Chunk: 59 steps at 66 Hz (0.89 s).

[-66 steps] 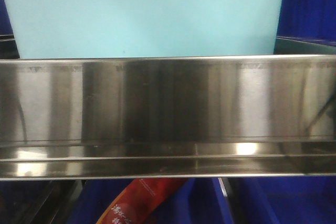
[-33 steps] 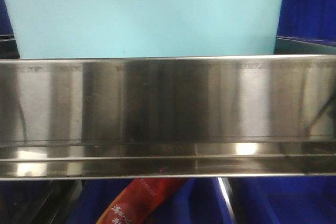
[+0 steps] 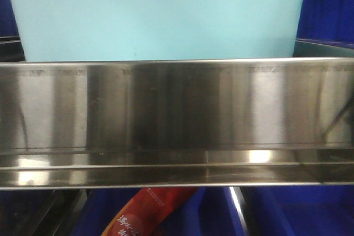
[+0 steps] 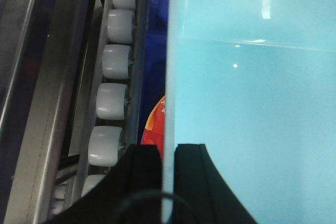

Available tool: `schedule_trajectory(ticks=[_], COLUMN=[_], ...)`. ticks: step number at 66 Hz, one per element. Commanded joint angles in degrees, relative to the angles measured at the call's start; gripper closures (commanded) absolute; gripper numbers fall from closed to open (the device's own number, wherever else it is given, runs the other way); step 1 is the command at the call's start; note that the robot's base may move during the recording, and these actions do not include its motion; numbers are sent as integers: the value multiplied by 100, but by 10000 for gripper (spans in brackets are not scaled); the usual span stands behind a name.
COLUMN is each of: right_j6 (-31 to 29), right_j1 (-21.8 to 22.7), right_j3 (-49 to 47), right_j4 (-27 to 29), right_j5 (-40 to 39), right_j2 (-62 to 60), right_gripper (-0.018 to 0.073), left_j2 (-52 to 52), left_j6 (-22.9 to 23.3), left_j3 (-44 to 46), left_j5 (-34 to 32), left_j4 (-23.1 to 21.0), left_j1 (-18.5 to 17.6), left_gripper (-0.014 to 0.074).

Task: Fetch blue bin and place on conveyor start
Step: 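Lift the bin with both grippers and pull it off the shelf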

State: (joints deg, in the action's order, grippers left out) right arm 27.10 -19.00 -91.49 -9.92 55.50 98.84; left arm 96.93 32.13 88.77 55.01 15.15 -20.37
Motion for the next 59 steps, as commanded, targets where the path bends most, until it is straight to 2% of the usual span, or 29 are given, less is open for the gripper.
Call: schedule_trajectory(ticks=[1, 13, 30, 44, 59], right_j6=[105, 267, 541, 778, 788], right_j1=[-5, -27, -409, -675, -686], right_j3=[-123, -123, -123, -123, -123], right_j4=[-157, -323, -1005, -1475, -1508], right_j5=[-169, -147, -30, -89, -199], right_j2=[-262, -700, -1223, -1645, -1788], right_gripper=[713, 713, 713, 713, 713], left_j2=[-268, -811, -1424, -1873, -2078], left_j6=[44, 73, 602, 611, 576], left_j3=[61, 61, 61, 61, 61], left_j5=[-201, -204, -272, -366, -567], left_j4=[85, 136, 866, 855, 856], left_j1=[-50, -129, -519, -572, -552], left_gripper=[707, 707, 707, 707, 707])
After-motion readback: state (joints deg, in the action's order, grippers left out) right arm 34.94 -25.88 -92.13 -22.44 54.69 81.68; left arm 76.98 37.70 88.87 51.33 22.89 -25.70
